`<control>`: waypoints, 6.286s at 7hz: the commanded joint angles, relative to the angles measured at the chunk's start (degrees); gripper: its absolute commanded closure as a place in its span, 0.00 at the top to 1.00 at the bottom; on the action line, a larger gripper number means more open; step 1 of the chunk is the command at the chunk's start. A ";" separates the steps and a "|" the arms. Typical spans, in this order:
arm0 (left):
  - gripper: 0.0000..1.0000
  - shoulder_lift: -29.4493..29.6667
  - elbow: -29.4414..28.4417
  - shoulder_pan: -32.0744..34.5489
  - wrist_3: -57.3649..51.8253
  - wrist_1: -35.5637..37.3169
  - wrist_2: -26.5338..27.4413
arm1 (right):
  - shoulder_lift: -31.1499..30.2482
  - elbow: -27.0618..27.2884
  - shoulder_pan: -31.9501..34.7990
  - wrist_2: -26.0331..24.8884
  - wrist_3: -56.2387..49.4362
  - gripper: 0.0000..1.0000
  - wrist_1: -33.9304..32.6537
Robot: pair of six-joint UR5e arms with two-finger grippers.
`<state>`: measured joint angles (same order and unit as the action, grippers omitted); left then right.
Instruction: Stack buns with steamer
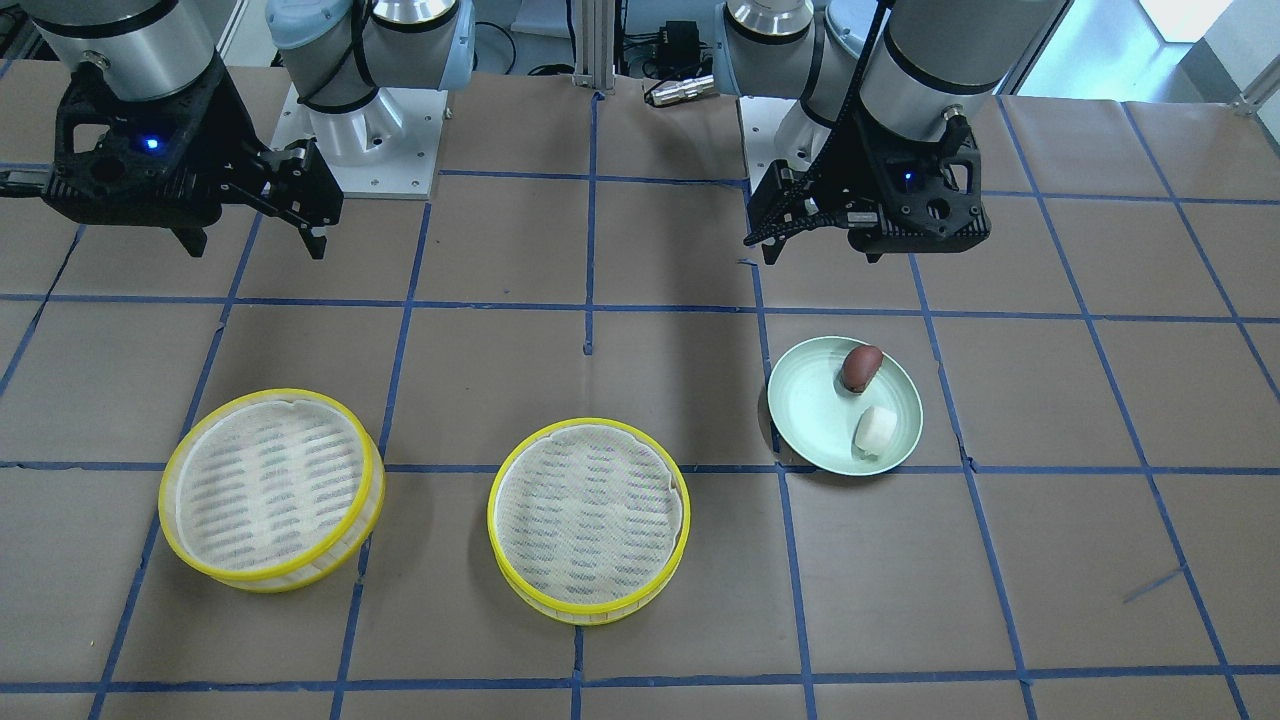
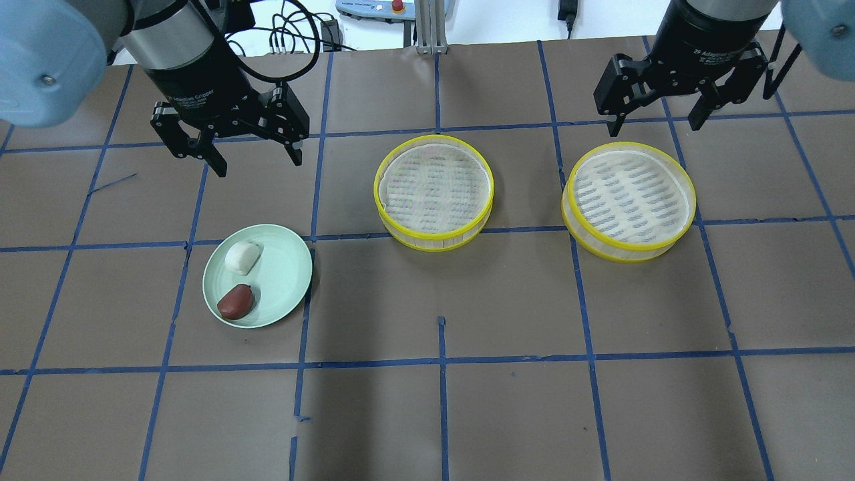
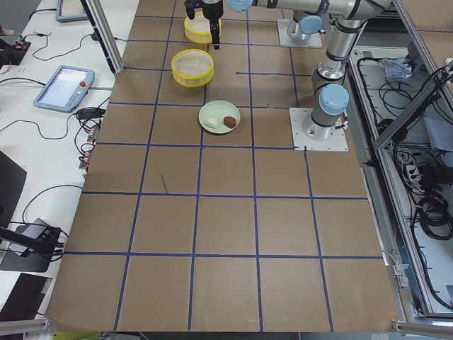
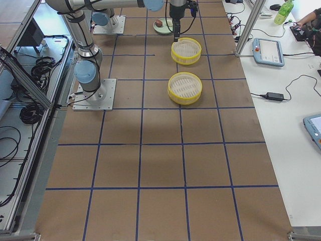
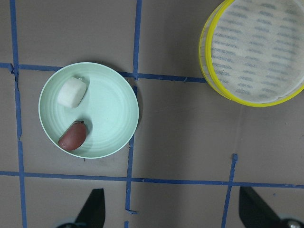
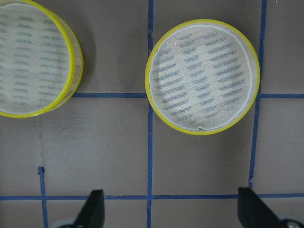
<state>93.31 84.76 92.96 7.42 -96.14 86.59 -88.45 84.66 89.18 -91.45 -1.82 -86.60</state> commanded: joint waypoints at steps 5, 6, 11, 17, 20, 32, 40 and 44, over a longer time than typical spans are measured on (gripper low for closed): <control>1.00 5.18 17.15 -9.94 -16.04 13.29 5.49 | 0.65 2.60 -2.68 0.93 -5.85 1.00 -1.80; 1.00 8.43 19.10 -13.55 -24.99 19.00 5.61 | 0.74 4.53 -7.05 1.10 -10.09 1.00 -3.30; 0.47 21.91 19.65 -14.29 -38.53 33.21 5.79 | 19.34 9.82 -16.66 1.02 -19.26 0.96 -28.69; 0.03 21.03 19.83 -14.29 -37.83 32.77 5.79 | 21.92 13.78 -18.96 1.10 -20.06 0.95 -34.52; 0.03 17.36 17.55 -14.12 -26.29 28.73 5.17 | 21.75 13.69 -18.96 1.45 -20.06 0.95 -34.34; 1.00 21.66 7.77 6.81 21.15 36.91 -6.21 | 22.27 11.85 -18.96 1.01 -17.44 0.04 -33.29; 0.97 14.26 26.59 -11.74 -35.36 25.91 20.38 | 19.19 1.30 9.93 -0.13 30.50 0.05 -18.26; 0.01 15.14 27.04 -11.74 -35.28 27.05 16.54 | 23.67 -0.46 13.81 0.75 40.65 0.05 -18.96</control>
<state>108.37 111.88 81.21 -27.79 -69.67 105.65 -65.84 84.81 101.67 -90.86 36.28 -105.44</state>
